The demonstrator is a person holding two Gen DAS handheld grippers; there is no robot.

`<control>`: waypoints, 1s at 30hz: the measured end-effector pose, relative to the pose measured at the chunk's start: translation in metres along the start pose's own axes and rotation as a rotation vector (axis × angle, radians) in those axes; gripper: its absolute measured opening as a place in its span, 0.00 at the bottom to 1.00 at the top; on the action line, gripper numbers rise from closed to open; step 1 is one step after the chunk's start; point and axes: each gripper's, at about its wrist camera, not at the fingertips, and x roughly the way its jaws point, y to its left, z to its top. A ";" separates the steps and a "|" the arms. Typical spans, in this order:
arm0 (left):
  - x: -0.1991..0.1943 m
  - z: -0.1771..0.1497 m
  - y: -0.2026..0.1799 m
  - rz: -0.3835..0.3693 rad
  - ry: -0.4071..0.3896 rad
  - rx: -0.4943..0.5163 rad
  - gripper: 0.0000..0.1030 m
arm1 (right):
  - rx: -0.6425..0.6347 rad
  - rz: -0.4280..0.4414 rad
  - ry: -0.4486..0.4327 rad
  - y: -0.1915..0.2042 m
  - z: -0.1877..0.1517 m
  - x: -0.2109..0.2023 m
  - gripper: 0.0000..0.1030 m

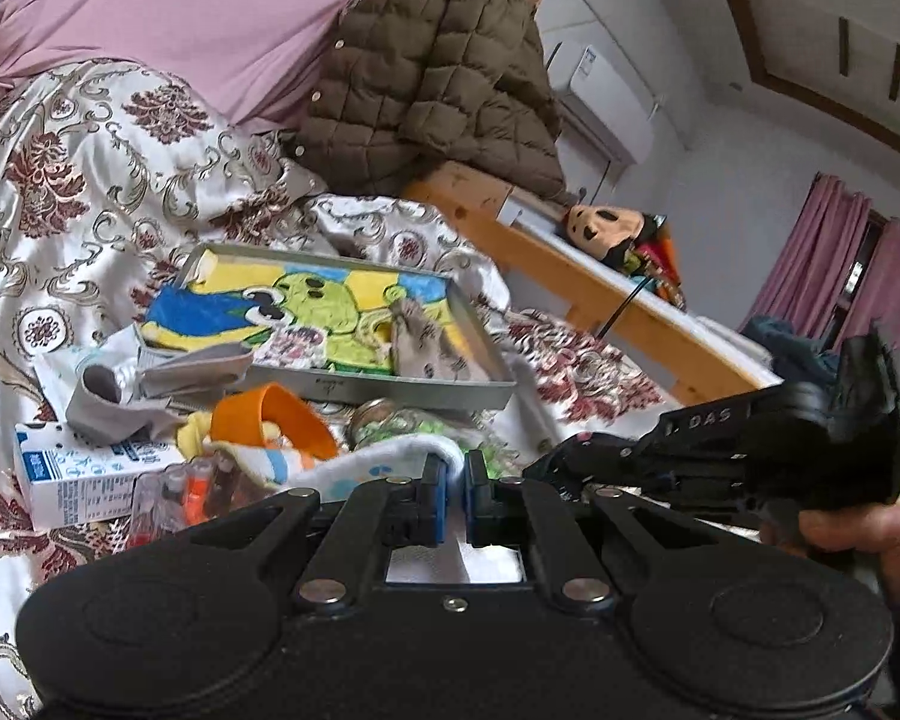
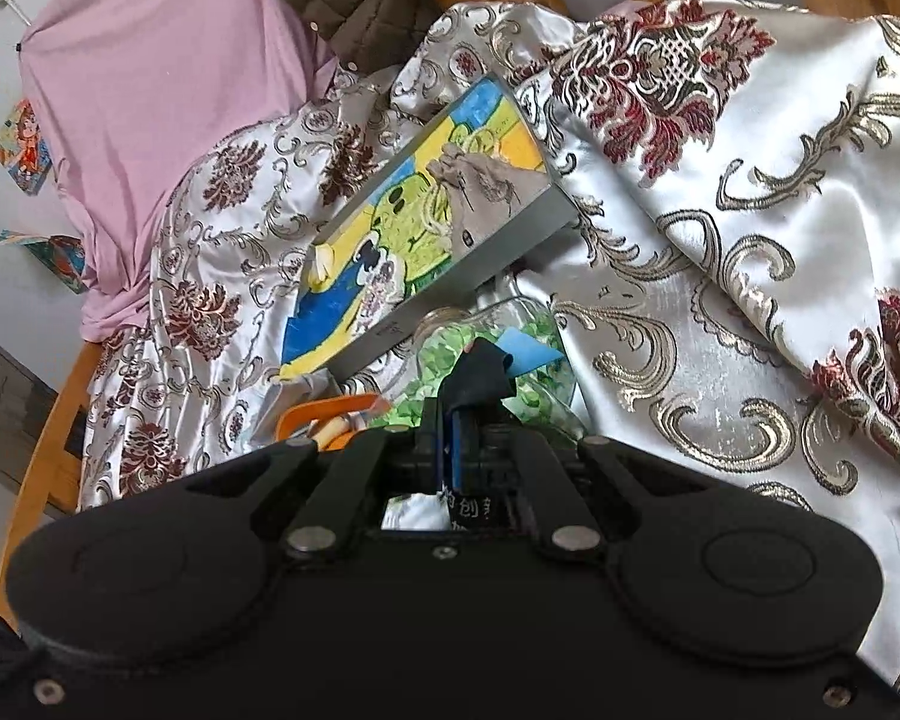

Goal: Organize soft objects

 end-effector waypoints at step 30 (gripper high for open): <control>-0.036 0.032 -0.023 -0.161 -0.140 0.024 0.05 | -0.018 0.060 -0.094 0.008 0.004 -0.018 0.00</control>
